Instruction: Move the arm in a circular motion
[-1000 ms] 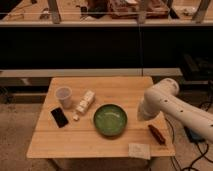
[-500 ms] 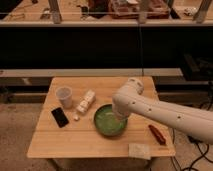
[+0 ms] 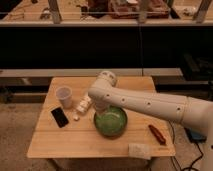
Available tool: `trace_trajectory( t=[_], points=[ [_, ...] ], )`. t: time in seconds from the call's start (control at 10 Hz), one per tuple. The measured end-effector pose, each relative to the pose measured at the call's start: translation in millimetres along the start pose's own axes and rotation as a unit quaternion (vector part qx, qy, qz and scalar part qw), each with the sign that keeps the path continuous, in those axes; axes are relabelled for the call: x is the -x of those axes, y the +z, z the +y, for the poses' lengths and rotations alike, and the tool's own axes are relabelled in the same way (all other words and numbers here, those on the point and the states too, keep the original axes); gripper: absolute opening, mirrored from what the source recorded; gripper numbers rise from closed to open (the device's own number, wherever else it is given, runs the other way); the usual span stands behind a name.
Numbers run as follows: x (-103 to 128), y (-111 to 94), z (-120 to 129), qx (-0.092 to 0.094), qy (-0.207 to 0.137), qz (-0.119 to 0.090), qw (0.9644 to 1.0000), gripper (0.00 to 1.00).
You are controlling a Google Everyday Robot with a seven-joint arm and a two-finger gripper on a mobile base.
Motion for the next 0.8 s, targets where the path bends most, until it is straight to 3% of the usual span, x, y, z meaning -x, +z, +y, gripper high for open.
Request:
trace_trajectory(
  t=[0.2,0.5,0.8],
  points=[
    [-21.7,8.2,-33.5,0.003,0.005,0.001,1.0,0.6],
    [-72.9,17.1,-77.7,0.013,0.033,-0.003,0.9994,0.59],
    [-113.9,21.4,-94.7,0.021,0.055,-0.002,0.9982,0.38]
  ],
)
